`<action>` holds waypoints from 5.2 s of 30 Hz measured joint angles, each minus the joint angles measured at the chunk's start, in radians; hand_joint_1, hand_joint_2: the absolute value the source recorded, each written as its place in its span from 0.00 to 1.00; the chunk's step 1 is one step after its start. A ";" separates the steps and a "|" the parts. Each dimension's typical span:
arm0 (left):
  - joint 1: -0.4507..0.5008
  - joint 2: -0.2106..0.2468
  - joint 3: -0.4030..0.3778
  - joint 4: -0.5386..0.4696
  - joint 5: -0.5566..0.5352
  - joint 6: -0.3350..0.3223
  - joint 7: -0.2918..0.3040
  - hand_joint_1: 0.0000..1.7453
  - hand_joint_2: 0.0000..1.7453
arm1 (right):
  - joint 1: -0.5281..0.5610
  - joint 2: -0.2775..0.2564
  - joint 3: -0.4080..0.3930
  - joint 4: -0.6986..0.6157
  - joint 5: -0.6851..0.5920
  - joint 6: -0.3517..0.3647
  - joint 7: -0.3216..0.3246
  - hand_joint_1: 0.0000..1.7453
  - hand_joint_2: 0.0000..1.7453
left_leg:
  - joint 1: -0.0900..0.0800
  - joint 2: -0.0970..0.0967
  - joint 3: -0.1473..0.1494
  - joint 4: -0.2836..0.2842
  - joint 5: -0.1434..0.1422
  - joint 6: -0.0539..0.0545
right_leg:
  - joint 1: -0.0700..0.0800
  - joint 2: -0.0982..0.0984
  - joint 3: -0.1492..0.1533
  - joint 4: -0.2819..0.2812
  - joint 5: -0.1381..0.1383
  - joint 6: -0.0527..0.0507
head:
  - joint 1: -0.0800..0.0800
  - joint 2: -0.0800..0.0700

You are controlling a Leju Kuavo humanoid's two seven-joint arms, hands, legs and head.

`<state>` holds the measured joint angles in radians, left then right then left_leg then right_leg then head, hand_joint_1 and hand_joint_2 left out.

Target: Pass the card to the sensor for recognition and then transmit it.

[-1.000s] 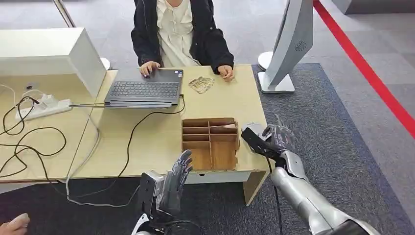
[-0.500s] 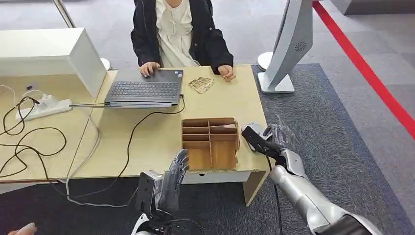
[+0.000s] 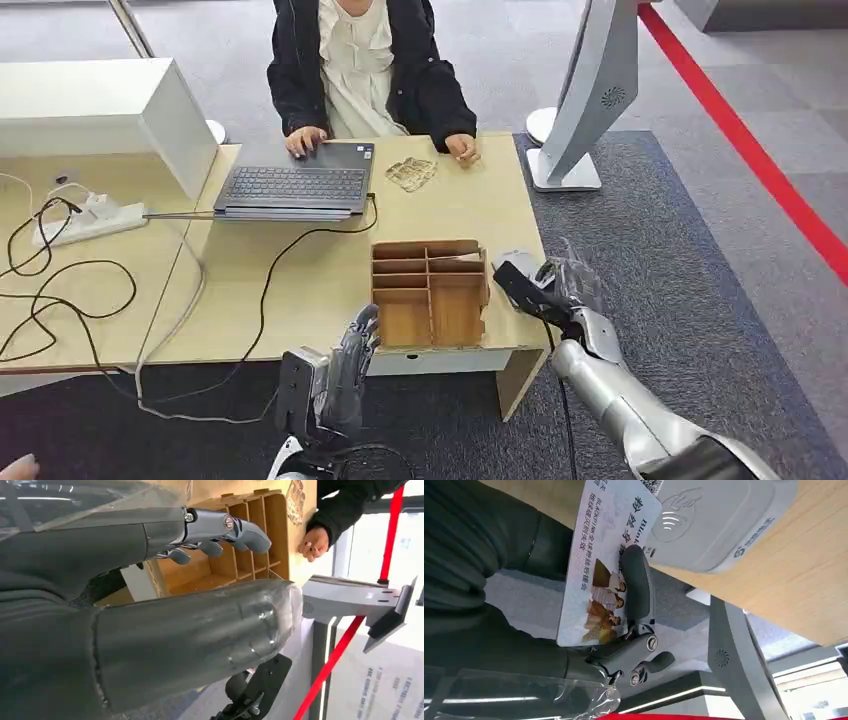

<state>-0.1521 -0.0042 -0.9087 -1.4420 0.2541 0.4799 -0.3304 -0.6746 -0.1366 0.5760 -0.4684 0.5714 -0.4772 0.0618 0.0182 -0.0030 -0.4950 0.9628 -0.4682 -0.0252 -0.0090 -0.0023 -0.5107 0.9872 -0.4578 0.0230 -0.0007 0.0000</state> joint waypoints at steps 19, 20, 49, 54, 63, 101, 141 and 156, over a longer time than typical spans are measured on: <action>-0.001 0.000 0.000 0.013 0.020 0.014 -0.020 0.00 0.00 | -0.008 -0.013 0.000 -0.086 -0.066 -0.065 -0.055 1.00 1.00 | 0.000 0.000 -0.001 0.000 0.000 0.000 | 0.000 0.000 -0.001 0.000 0.000 0.000 | 0.000 0.000; -0.001 0.000 0.000 0.014 0.021 0.014 -0.020 0.00 0.00 | -0.007 -0.021 0.000 -0.120 -0.060 -0.069 -0.045 1.00 1.00 | 0.000 0.000 -0.002 0.000 0.000 0.000 | 0.000 0.000 -0.002 0.000 0.000 0.000 | 0.000 0.000; -0.009 0.000 -0.016 0.022 0.016 -0.069 -0.008 0.00 0.00 | 0.105 -0.066 0.019 -0.759 -0.130 0.044 0.029 1.00 1.00 | 0.000 0.000 -0.003 0.001 0.000 0.000 | 0.000 0.000 -0.003 0.000 0.000 0.000 | 0.000 0.000; -0.014 0.000 -0.024 0.023 0.009 -0.105 -0.002 0.00 0.00 | 0.069 -0.074 0.023 -0.747 -0.111 0.064 0.039 1.00 1.00 | 0.000 0.000 -0.003 0.000 0.000 0.000 | 0.000 0.000 -0.003 0.000 0.000 0.000 | 0.000 0.000; -0.024 -0.008 -0.025 0.040 0.000 -0.185 0.000 0.00 0.00 | -0.036 -0.079 0.035 -0.656 -0.080 0.092 0.047 1.00 1.00 | 0.000 0.000 -0.003 0.000 0.000 0.000 | 0.000 0.000 -0.003 0.000 0.000 0.000 | 0.000 0.000; -0.044 -0.039 -0.020 0.116 -0.031 -0.278 -0.009 0.00 0.00 | -0.372 0.082 0.071 -0.143 -0.066 0.107 0.001 0.28 1.00 | 0.000 -0.001 -0.004 0.001 0.001 -0.001 | 0.000 0.000 -0.004 0.001 0.000 0.000 | 0.000 0.000; 0.007 0.000 0.006 0.033 0.022 0.048 -0.014 0.00 1.00 | 0.116 -0.033 0.131 -0.891 -0.156 0.055 0.106 0.00 1.00 | 0.000 0.000 -0.004 0.001 0.001 -0.001 | 0.000 0.000 -0.004 0.001 0.000 0.000 | 0.000 0.000; 0.031 0.028 0.009 -0.059 -0.039 0.068 -0.005 0.00 1.00 | 0.243 -0.081 0.122 -0.987 -0.145 0.070 0.111 0.00 1.00 | 0.000 0.000 -0.004 0.001 0.001 -0.001 | 0.000 0.000 -0.004 0.001 0.000 0.000 | 0.000 0.000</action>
<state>-0.1214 0.0240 -0.8995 -1.5011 0.2152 0.5474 -0.3349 -0.4313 -0.2174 0.6985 -1.4557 0.4269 -0.4070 0.1724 0.0184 -0.0034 -0.4990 0.9635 -0.4674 -0.0260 -0.0087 -0.0025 -0.5147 0.9881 -0.4573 0.0226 -0.0008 0.0000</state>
